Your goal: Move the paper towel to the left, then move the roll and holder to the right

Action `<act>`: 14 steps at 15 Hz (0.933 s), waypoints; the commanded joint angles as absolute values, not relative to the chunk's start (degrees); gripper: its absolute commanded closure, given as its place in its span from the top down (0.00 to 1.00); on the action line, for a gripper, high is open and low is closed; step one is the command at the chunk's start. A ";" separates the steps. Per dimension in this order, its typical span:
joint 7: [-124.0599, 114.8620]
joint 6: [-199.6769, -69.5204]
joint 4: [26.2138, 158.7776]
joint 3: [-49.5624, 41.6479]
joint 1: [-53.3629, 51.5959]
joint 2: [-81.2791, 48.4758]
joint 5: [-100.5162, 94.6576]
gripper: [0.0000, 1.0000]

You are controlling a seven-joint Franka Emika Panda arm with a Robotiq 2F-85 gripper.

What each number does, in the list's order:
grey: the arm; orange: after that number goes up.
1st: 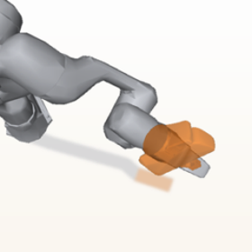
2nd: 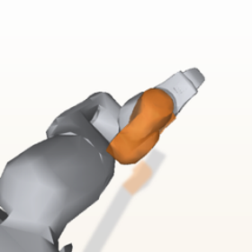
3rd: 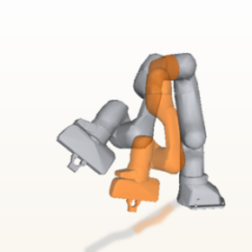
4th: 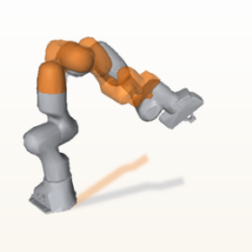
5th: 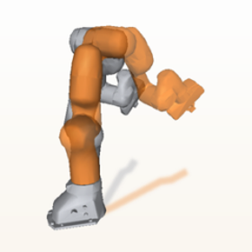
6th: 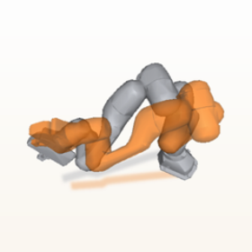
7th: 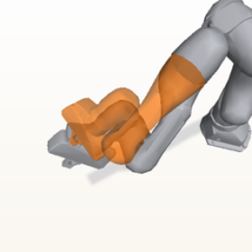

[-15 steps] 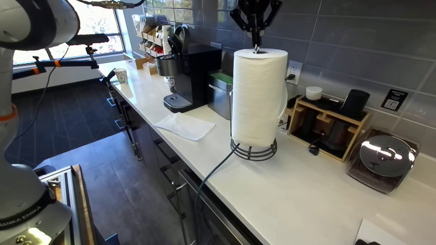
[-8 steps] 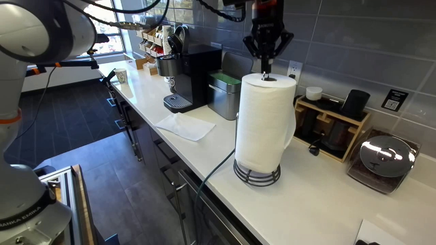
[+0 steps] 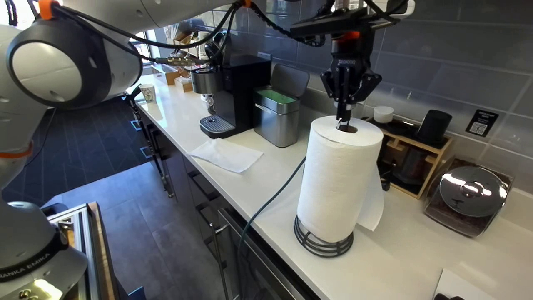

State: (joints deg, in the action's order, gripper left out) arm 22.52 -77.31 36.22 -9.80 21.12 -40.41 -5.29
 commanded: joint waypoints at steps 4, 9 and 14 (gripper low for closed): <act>14.18 -73.87 26.04 -8.95 23.66 -45.02 -4.22 0.02; 14.80 -69.03 22.55 -9.36 22.75 -45.96 -6.32 0.47; 15.44 -70.99 25.98 -9.29 21.52 -40.49 -6.80 0.84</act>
State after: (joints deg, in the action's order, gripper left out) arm 15.16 -71.14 25.26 -9.51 22.27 -42.94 -5.65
